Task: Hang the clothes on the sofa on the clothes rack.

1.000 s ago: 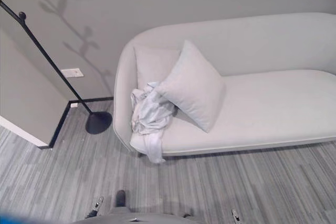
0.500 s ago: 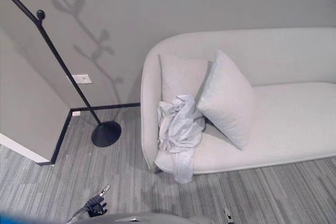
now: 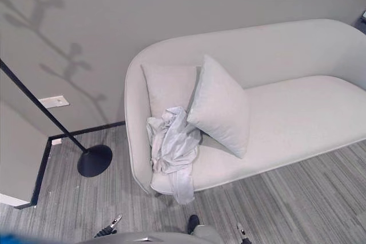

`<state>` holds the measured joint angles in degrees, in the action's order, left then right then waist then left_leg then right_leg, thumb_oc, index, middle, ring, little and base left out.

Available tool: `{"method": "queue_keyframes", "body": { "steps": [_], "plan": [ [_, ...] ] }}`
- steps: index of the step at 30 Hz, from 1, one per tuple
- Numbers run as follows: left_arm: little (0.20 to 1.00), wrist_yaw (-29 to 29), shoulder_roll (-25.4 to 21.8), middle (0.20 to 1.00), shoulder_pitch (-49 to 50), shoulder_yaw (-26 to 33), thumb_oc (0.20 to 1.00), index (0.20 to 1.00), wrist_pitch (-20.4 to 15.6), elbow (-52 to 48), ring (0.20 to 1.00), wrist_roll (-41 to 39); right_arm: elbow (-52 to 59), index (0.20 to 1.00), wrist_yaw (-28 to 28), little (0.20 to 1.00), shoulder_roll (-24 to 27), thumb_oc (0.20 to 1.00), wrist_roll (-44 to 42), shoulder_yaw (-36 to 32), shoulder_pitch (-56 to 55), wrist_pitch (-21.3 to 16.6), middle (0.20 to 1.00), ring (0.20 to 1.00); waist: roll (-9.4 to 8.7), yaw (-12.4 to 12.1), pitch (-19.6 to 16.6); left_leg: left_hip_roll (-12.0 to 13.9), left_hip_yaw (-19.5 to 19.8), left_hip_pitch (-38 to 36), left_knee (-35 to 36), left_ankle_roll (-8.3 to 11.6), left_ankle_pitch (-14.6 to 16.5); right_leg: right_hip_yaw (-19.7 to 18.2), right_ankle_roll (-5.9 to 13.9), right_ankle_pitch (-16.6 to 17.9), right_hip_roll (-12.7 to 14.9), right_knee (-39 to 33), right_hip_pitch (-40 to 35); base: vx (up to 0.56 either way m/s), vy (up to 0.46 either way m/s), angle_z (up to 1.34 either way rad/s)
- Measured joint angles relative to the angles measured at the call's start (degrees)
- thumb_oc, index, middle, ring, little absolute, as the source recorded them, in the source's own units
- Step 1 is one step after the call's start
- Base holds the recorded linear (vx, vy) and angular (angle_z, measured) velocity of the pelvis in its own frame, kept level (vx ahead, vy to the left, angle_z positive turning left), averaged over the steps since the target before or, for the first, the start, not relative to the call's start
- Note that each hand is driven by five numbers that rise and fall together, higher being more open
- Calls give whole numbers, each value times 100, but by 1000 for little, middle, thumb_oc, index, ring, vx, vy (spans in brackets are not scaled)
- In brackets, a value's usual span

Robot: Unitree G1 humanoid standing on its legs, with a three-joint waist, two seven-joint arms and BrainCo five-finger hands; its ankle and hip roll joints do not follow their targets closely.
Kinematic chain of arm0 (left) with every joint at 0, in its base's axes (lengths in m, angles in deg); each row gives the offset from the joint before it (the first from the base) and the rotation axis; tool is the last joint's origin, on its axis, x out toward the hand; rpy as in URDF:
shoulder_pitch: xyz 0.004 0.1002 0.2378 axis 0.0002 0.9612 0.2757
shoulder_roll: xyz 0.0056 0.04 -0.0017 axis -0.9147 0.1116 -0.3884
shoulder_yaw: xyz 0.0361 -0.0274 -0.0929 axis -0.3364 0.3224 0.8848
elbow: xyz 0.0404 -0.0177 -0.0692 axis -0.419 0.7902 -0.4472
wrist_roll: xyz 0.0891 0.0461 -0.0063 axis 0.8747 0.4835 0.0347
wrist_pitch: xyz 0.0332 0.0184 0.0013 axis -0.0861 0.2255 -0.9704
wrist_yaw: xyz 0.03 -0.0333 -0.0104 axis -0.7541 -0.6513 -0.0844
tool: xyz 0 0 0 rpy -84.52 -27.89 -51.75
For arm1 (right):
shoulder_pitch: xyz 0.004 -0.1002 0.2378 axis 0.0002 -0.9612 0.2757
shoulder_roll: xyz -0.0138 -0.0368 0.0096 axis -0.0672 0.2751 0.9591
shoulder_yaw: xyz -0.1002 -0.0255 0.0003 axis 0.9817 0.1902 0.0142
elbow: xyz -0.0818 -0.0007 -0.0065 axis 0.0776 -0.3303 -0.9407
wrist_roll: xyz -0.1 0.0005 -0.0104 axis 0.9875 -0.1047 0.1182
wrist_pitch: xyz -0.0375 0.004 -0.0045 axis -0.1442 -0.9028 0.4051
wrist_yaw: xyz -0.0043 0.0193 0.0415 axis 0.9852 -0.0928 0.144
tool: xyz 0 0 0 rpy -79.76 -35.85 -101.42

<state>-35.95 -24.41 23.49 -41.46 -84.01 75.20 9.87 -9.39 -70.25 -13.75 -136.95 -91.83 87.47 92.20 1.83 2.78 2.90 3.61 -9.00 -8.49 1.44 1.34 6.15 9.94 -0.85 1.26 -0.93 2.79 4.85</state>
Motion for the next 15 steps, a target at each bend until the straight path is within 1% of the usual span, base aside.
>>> {"method": "queue_keyframes", "body": {
  "steps": [1,2,3,4,5,6,7,8,9,10,11,12,13,14,15],
  "plan": [
    [1000,-20,-4,1000,-33,60,1000,1000,-1,-3,1000,-36,109,1000,-40,1000,21,1000,96,116,33,-95,1000,1000,-17,-30,9,73,36,99,-309,58,87,-4,-66,-46,-49,-29,-39,31,-124,13],
    [1000,-38,-11,1000,-53,177,1000,1000,-1,-8,1000,-68,176,1000,-98,1000,10,1000,207,139,46,-153,1000,1000,-103,-64,43,49,109,269,-717,82,98,-26,-66,-45,-21,-110,-97,6,-90,22],
    [1000,-56,-25,1000,-157,294,1000,1000,-10,-29,1000,-72,190,1000,-135,1000,-1,1000,331,215,86,-198,1000,1000,-235,-127,134,-34,235,560,-1285,181,32,-71,-69,-41,38,-241,-209,21,-45,25],
    [1000,-69,-76,1000,-226,387,1000,1000,-42,-44,1000,-88,212,1000,-197,1000,7,1000,500,371,102,-238,1000,1000,-360,-183,193,-104,362,816,-1792,364,-73,-89,-71,-38,115,-394,-306,85,-8,9],
    [1000,-134,-81,1000,-213,451,1000,1000,-112,-82,1000,-266,266,1000,-263,1000,36,1000,722,588,162,-330,1000,1000,-486,-306,229,-174,436,1048,-2205,392,-198,-76,-136,55,197,-526,-420,143,13,4],
    [1000,-182,-49,1000,-204,535,1000,1000,-106,-69,1000,-297,375,1000,-334,1000,74,1000,898,744,158,-393,1000,1000,-466,-290,222,-133,573,1175,-2442,393,-204,-38,-150,62,189,-558,-446,187,55,6],
    [1000,-223,-38,1000,-208,627,1000,1000,-111,-70,1000,-316,479,1000,-378,1000,85,1000,1089,890,141,-433,1000,1000,-471,-273,228,-107,605,1254,-2491,417,-184,-2,-147,60,202,-628,-471,121,40,14],
    [1000,-262,-48,1000,-205,668,1000,1000,-127,-68,1000,-447,634,1000,-430,1000,82,1000,1326,1065,139,-460,1000,1000,-532,-272,210,-77,514,1229,-2198,410,-192,1,-126,45,232,-784,-498,146,56,0],
    [1000,-275,-79,1000,-202,670,1000,1000,-149,-80,1000,-520,752,1000,-484,1000,33,1000,1541,1220,144,-489,1000,1000,-605,-284,214,-137,403,1196,-1754,339,-240,-44,-34,-17,259,-884,-467,131,63,-15],
    [1000,-284,-79,1000,-201,669,1000,1000,-162,-86,1000,-521,835,1000,-502,1000,20,1000,1653,1278,178,-540,1000,1000,-596,-281,215,-139,370,1182,-1384,235,-310,-88,178,-164,253,-881,-426,189,114,-3],
    [1000,-321,55,1000,-142,558,1000,1000,-218,-270,1000,-526,1302,1000,-658,1000,81,1000,2116,1359,161,-551,1000,1000,-237,-245,208,432,653,1237,-558,287,-408,-241,-126,-587,114,558,-9,182,150,23],
    [1000,-364,119,1000,-127,495,1000,1000,-237,-412,1000,-552,1581,1000,-734,1000,98,1000,2318,1361,62,-568,1000,1000,-148,-198,238,698,759,1213,-137,364,-534,-157,-149,-743,-32,521,1,252,252,33],
    [1000,-372,54,1000,-138,423,1000,1000,-266,-469,1000,-595,1714,1000,-782,1000,39,1000,2472,1365,49,-596,1000,1000,-261,-295,255,812,814,1313,60,379,-627,-185,-166,-735,20,494,-15,242,249,22],
    [1000,-385,-16,1000,-197,330,1000,1000,-276,-468,1000,-666,1772,1000,-824,1000,-13,1000,2566,1370,109,-599,1000,1000,-376,-325,309,851,840,1405,133,456,-737,-262,-165,-734,106,473,-18,171,176,10],
    [1000,-428,-30,1000,-237,242,1000,1000,-322,-405,1000,-730,1773,1000,-912,1000,0,1000,2726,1518,204,-601,1000,1000,-426,-315,317,970,833,1513,433,551,-816,-298,-163,-736,132,326,-29,231,229,8]
  ]
}}
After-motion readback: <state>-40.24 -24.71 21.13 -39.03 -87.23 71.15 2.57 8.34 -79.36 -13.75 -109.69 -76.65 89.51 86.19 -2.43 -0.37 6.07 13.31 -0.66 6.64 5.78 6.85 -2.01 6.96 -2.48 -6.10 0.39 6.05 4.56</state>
